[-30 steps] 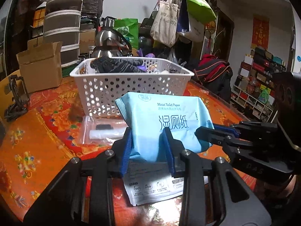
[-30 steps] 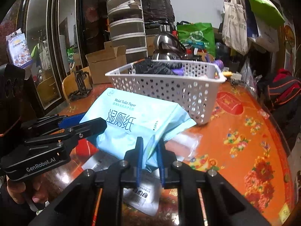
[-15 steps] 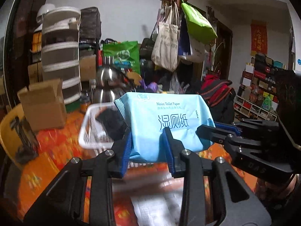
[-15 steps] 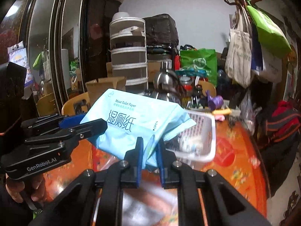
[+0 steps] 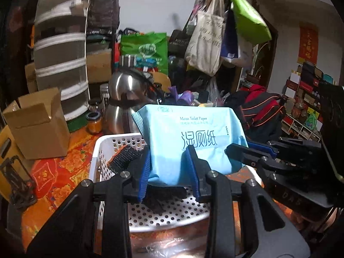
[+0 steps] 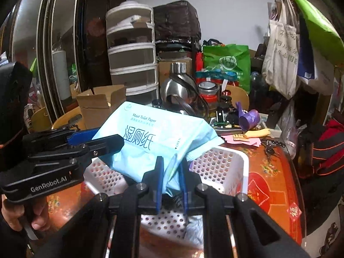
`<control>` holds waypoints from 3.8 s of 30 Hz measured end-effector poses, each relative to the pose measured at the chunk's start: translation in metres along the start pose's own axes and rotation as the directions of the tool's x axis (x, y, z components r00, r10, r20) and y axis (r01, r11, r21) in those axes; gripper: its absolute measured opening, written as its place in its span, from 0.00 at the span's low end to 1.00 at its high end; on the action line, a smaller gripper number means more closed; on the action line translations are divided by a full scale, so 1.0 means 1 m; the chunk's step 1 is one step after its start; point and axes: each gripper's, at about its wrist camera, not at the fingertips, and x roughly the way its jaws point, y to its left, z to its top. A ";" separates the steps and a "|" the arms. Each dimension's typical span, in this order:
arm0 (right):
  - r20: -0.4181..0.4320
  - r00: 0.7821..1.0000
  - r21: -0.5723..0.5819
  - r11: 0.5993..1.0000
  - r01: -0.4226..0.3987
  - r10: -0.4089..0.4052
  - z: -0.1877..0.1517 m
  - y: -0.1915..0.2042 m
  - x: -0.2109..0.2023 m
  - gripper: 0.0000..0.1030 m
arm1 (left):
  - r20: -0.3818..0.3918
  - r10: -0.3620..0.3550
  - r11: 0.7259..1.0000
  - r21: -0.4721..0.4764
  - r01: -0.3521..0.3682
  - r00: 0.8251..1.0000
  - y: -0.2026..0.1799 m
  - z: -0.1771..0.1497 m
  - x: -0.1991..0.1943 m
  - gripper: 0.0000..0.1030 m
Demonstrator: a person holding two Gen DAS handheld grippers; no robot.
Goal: Organize soft objects
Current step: 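Lift the blue pack with both tools into the basket and open, then move both tools back to the white printed instruction sheet, then close both tools on the edge of the white instruction sheet, then lift the sheet with both tools, carry it into the basket and open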
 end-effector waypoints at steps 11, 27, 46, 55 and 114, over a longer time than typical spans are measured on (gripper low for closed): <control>-0.052 0.999 0.012 1.000 -0.006 0.007 -0.022 -0.014 0.043 0.12 | -0.071 0.018 1.000 -0.018 -0.020 0.997 0.014 -0.023 0.058 0.29; -0.040 0.990 0.054 0.989 0.141 -0.139 -0.042 -0.024 0.024 0.71 | -0.077 0.059 0.996 -0.067 -0.064 0.995 0.036 -0.046 0.053 0.74; -0.175 0.982 0.236 0.966 0.109 -0.068 -0.212 0.001 -0.067 0.77 | -0.213 0.022 0.976 -0.208 -0.067 0.977 0.030 -0.225 -0.062 0.76; -0.232 0.972 0.212 0.977 0.027 0.024 -0.251 0.044 -0.074 0.77 | -0.262 -0.014 0.984 -0.176 -0.034 0.965 0.004 -0.265 -0.063 0.76; -0.129 0.987 0.075 0.993 -0.087 0.097 -0.257 0.079 -0.087 0.02 | -0.144 -0.031 0.999 -0.045 0.025 0.989 -0.033 -0.300 -0.105 0.13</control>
